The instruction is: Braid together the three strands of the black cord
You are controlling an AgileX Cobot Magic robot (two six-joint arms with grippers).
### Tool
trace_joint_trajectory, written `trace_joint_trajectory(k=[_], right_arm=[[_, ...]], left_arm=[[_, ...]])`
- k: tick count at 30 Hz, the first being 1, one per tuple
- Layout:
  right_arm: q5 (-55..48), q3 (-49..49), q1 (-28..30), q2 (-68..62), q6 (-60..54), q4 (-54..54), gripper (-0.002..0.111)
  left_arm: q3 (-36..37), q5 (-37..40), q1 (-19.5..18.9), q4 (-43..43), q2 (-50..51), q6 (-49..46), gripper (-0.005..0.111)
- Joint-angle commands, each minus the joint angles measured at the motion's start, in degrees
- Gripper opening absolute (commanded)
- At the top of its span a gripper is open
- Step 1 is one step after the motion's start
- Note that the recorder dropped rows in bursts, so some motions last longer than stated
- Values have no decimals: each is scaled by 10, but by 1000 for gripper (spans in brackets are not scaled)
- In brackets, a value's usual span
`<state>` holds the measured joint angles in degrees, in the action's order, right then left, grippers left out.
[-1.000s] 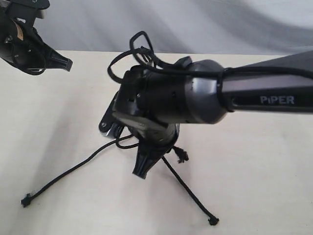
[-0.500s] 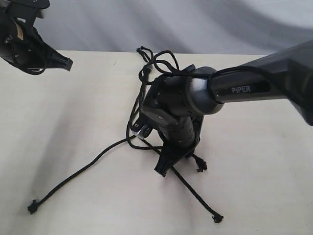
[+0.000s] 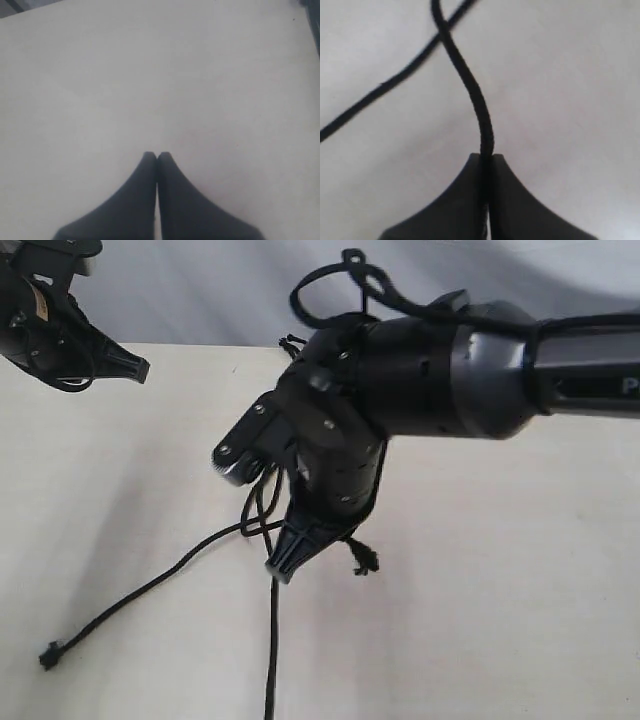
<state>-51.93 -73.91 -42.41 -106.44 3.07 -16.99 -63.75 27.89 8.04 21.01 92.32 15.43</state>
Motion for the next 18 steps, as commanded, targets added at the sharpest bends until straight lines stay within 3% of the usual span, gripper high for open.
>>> trace_joint_trajectory(k=[1,7,15,18], right_arm=[[-4,12,64,-6,14,-7,0],[54,55,109,-27,19,-7,0],[71,69,116,-64,40,-24,1],[71,69,116,-78,68,-47,8]], left_arm=[[0,-4,-1,-9,-6,0,1],[0,-4,-1,-9,-6,0,1],[0,-4,-1,-18,-6,0,1],[0,-4,-1,-19,-6,0,1]])
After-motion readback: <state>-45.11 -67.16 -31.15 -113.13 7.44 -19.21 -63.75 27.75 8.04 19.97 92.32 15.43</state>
